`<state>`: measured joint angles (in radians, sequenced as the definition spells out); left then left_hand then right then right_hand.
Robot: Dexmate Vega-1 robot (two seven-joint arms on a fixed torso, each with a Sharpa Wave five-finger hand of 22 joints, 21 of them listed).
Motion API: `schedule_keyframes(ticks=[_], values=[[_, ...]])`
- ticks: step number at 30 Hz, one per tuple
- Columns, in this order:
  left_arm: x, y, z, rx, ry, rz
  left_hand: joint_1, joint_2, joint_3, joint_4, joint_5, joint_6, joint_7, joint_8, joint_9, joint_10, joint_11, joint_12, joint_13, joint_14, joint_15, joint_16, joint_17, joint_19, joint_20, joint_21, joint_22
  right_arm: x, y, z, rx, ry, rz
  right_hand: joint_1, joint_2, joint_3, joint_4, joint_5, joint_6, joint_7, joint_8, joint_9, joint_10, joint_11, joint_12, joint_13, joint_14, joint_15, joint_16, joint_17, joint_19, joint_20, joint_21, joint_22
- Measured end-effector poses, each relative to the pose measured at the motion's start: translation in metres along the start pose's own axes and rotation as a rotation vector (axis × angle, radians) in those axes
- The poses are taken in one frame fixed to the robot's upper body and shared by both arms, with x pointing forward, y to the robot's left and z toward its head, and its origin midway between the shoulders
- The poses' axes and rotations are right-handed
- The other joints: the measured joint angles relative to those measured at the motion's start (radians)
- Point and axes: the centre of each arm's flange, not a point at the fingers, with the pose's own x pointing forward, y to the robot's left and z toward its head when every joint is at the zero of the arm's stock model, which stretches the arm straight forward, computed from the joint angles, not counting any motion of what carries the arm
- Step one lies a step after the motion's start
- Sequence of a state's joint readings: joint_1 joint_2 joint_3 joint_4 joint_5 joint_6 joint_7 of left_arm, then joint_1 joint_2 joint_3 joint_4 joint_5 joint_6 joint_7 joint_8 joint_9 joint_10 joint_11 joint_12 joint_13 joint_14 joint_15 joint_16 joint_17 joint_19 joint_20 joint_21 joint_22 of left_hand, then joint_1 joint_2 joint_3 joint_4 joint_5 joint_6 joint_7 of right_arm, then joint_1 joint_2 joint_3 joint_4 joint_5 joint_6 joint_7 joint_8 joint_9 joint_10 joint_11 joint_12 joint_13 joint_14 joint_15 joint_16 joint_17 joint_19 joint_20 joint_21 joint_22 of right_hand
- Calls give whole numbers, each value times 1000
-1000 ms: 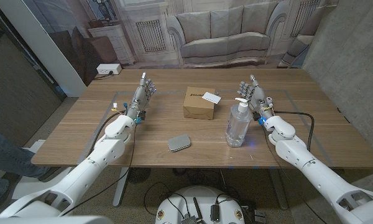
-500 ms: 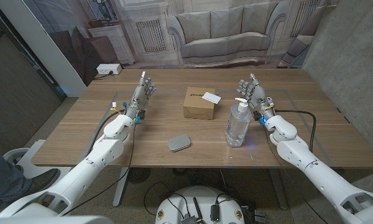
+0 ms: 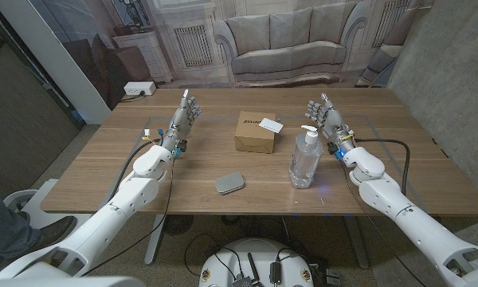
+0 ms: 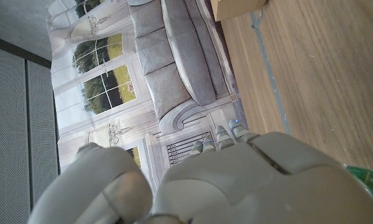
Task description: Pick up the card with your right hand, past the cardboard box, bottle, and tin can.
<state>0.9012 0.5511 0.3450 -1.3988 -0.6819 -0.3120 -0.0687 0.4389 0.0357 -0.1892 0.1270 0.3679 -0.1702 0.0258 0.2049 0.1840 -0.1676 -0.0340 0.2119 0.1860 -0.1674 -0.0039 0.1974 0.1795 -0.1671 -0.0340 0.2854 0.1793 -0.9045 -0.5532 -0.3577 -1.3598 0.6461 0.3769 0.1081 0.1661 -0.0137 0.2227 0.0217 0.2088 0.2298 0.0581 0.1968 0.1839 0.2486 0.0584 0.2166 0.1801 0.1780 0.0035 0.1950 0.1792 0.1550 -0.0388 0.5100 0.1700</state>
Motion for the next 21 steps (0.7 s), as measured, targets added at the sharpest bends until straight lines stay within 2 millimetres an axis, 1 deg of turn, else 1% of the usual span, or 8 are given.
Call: schedule_keyframes(ticks=[3, 5, 6, 9, 14, 16, 19, 21], values=[[-1, -1, 1, 5, 2, -1, 3, 3, 0, 0, 0, -3, -3, 0, 0, -5, -5, 0, 0, 0, 0, 0, 0, 0, 0, 0, 0, 0, 0, 1, -8, -5, 1, 5, 5, 4, -4, 0, 9, -9, 2, 0, 10, -10, 0, 0, 5, -5, 0, 0, 7, 0, -4, 0], [-1, -1, 2, 8, 1, -3, 3, 3, 0, 0, 0, -3, -3, 0, 0, -5, -5, 0, 0, 0, 0, 0, 0, 0, 0, 0, 0, 0, 0, 1, -14, -7, 2, 9, 8, 7, -7, 0, 17, -17, 7, 0, 18, -4, 0, 0, 10, -10, 0, 0, 12, 1, -4, 0], [-2, -2, 2, 10, 2, -3, 6, 6, -2, -2, 0, -3, -3, 0, 0, -5, -5, 0, 0, 0, 0, 0, 0, 0, 0, 0, 0, 0, 0, 2, -17, -8, 3, 17, 1, 8, -8, 0, 19, -19, 7, 0, 23, -6, 4, 0, 13, -13, 0, 0, 16, -2, -4, 0], [-4, -2, 4, 15, 1, -4, 7, 7, -3, -3, 0, -3, -3, 0, 0, -5, -5, 0, 0, 0, 0, 0, 0, 0, 0, 0, 0, 0, 0, 2, -27, -12, 2, 21, 5, 4, -12, 0, 24, -24, 7, 0, 28, -10, 8, 0, 16, -16, 0, 0, 23, 2, -5, 0], [-6, -3, 7, 20, -3, -6, 7, 7, -3, -3, 0, -3, -3, 0, 0, -5, -5, 0, 0, 0, 0, 0, 0, 0, 0, 0, 0, 0, 0, 4, -41, -19, 1, 25, 9, 8, -17, 0, 40, -29, 7, 0, 38, -20, 8, 0, 30, -22, 0, 0, 37, 1, -7, 0], [-7, -3, 7, 21, -4, -7, 10, 10, -3, -3, 0, -3, -3, 0, 0, -5, -5, 0, 0, 0, 0, 0, 0, 0, 0, 0, 0, -1, 0, 5, -44, -23, 0, 26, 10, 5, -20, 0, 50, -30, 15, 0, 44, -26, 8, 0, 34, -27, 5, 0, 43, 1, -10, 0], [-8, -4, 8, 23, -4, -7, 11, 10, -3, -3, 0, -3, -3, 0, 0, -5, -5, 0, 0, 0, 0, 0, 0, 0, 0, 0, 0, -1, 0, 6, -49, -29, 1, 31, 5, 8, -25, 0, 56, -35, 15, 0, 55, -23, 11, 0, 40, -32, 5, 0, 51, -2, -11, 0], [-9, -4, 9, 24, -5, -7, 11, 10, -3, -3, 0, -3, -3, 0, 0, -5, -5, 0, 0, 0, 0, 0, 0, 0, 0, 0, 0, -1, -1, 7, -51, -31, 1, 35, 9, 8, -25, 0, 56, -35, 15, 0, 60, -28, 14, 0, 43, -36, 5, 0, 51, -2, -11, 0]])
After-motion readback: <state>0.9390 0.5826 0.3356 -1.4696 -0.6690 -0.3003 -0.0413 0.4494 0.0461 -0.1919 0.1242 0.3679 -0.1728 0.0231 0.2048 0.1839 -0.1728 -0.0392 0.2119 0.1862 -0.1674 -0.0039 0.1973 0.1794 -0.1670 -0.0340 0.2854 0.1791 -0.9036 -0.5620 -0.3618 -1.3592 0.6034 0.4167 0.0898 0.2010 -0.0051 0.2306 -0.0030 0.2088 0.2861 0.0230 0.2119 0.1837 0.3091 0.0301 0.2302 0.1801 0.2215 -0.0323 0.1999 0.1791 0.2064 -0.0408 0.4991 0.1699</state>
